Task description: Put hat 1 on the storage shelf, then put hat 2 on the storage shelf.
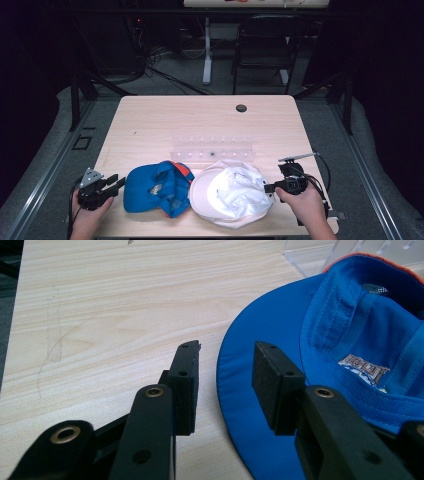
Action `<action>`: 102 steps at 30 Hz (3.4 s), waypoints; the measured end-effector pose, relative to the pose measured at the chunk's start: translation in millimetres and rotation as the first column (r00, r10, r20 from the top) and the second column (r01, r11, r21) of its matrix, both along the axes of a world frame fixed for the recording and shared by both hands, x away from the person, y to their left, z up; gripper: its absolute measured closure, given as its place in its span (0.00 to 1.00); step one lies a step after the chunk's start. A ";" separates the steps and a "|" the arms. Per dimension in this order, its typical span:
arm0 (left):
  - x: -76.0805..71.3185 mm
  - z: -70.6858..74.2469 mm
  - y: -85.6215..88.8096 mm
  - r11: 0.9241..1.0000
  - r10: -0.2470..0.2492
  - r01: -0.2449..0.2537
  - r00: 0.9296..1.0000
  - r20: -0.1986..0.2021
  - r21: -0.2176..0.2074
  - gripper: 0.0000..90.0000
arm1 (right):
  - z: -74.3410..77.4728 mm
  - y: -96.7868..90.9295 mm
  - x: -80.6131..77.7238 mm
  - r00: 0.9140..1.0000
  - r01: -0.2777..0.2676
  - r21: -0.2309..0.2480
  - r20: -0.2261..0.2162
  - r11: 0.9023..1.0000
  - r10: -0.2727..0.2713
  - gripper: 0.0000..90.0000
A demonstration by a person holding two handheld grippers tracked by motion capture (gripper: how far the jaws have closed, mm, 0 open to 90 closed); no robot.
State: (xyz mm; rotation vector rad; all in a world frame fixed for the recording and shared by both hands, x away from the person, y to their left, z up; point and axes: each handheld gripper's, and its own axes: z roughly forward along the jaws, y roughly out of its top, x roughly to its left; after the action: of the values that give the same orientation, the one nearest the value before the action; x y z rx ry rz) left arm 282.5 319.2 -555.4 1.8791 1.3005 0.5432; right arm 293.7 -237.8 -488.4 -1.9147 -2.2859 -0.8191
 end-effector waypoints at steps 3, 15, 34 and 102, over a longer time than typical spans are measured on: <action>0.5 -0.8 -0.4 1.000 0.001 -0.001 1.000 0.005 -0.002 0.71 | 6.8 6.0 4.3 0.999 -0.027 -0.039 -0.023 0.999 0.026 0.90; 0.1 -0.2 0.2 1.000 0.003 -0.003 1.000 0.002 0.000 0.72 | 25.0 21.8 20.8 0.991 -0.079 -0.126 -0.114 0.989 0.065 0.91; -0.5 0.2 0.4 1.000 0.001 -0.001 1.000 0.008 -0.009 0.72 | 65.5 28.7 39.1 0.971 -0.028 -0.029 -0.236 0.999 0.021 0.91; -1.9 1.0 -2.8 1.000 -0.019 0.019 1.000 0.010 -0.016 0.63 | 181.3 24.8 76.2 0.984 0.085 0.659 -0.171 0.748 0.039 0.92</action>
State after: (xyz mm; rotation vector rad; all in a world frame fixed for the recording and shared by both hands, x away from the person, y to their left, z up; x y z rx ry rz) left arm 280.6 316.4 -554.4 1.8708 1.2757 0.5302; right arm 369.8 -213.0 -307.0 -1.5883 -1.5473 -1.2055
